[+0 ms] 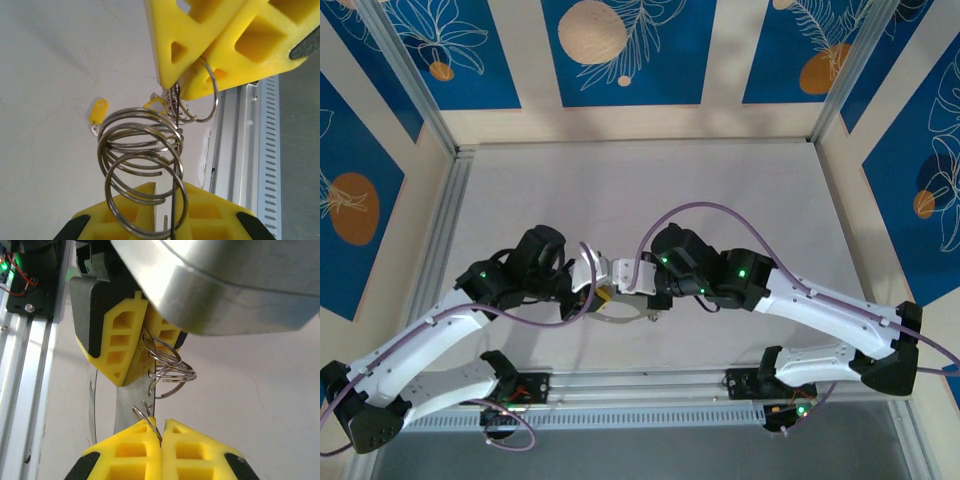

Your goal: Put the keys on the keyring

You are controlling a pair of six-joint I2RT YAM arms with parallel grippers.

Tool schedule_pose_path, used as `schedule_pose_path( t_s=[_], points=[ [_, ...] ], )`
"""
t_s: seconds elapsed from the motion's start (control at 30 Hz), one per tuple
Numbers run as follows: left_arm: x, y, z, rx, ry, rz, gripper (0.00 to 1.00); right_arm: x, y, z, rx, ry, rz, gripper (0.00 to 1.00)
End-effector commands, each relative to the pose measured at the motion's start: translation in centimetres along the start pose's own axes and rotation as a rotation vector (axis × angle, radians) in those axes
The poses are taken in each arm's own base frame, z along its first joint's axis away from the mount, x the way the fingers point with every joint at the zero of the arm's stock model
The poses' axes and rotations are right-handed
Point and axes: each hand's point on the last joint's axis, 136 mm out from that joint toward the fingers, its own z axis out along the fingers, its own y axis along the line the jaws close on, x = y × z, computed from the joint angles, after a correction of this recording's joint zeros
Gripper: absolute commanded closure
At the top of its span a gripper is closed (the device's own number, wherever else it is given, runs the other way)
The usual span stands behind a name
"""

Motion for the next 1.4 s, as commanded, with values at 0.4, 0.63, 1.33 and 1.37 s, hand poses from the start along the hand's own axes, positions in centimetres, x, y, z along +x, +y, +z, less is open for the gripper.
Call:
schedule_pose_path(
  t_s=[0.4,0.63,1.33,1.37],
  points=[
    [-0.6,-2.0,-1.5,0.028,-0.037,0.049,1.0,1.8,-2.2,-5.4,0.093,-0.065,0.172,1.0],
    [-0.6,-2.2,-1.5,0.027,-0.034,0.056,1.0,1.6,-1.9,-3.7,0.096,0.015,0.095,1.0],
    [-0.8,-2.4,-2.1,0.012,-0.077,0.052,1.0,-1.5,-0.6,-4.6,-0.238,-0.581,0.814,0.63],
    [-0.8,-2.3,-2.1,0.004,-0.081,0.051,1.0,-1.4,-0.4,-4.2,-0.232,-0.588,0.827,0.62]
  ],
)
